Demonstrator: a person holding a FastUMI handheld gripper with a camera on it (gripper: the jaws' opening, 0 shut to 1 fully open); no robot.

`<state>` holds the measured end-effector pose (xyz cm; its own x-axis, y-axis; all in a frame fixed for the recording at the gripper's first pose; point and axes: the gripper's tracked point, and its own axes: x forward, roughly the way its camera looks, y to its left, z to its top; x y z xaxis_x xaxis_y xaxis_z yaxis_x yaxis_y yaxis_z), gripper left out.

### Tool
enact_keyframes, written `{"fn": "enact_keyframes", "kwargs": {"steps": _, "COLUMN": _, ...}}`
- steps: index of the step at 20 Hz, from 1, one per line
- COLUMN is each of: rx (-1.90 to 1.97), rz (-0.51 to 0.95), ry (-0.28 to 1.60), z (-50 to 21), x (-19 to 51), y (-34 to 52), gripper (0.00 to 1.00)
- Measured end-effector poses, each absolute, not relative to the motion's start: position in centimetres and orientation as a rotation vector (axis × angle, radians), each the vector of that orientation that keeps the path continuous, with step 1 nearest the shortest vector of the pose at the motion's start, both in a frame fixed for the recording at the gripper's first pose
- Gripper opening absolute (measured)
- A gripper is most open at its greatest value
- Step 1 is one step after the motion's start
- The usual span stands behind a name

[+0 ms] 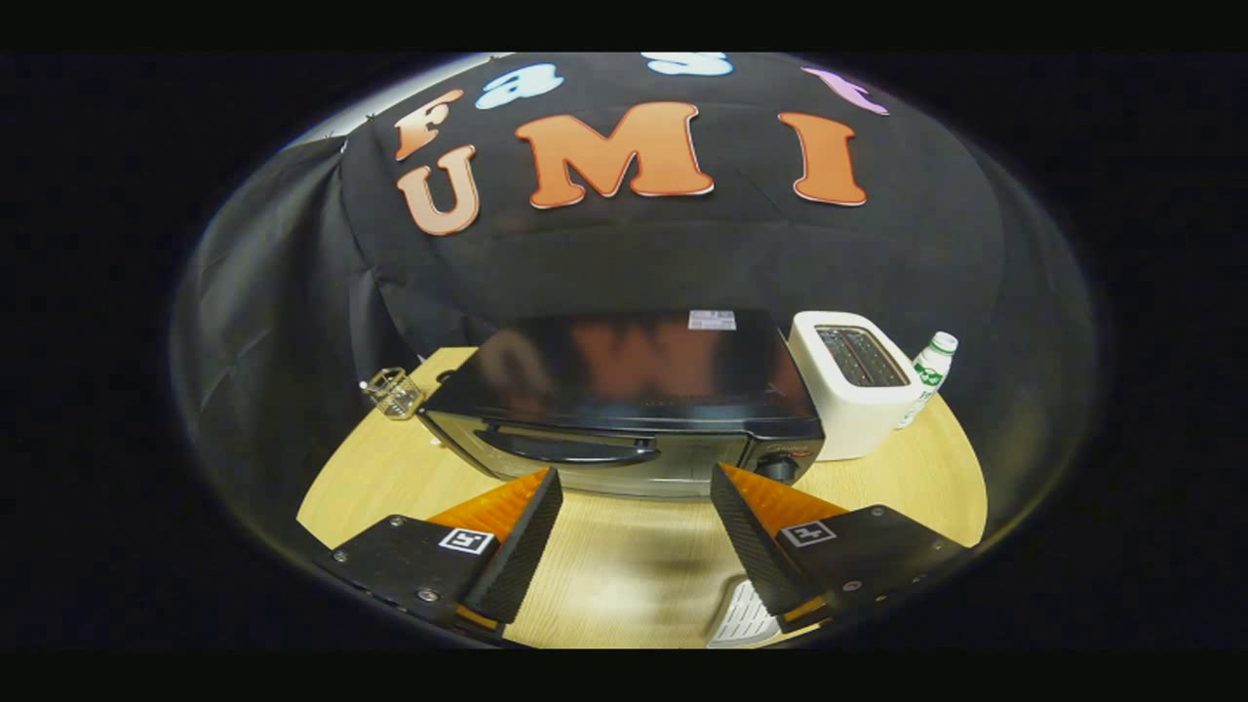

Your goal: Open the toaster oven, put the food inside, and close the toaster oven door.

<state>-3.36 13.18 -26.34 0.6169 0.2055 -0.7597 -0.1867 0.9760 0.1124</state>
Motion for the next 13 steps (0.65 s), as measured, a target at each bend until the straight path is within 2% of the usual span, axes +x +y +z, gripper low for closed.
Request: {"fn": "enact_keyframes", "kwargs": {"steps": 13, "rx": 0.086, "rz": 0.211, "ry": 0.443, "z": -7.6, "x": 0.7, "y": 10.5, "gripper": 0.91}}
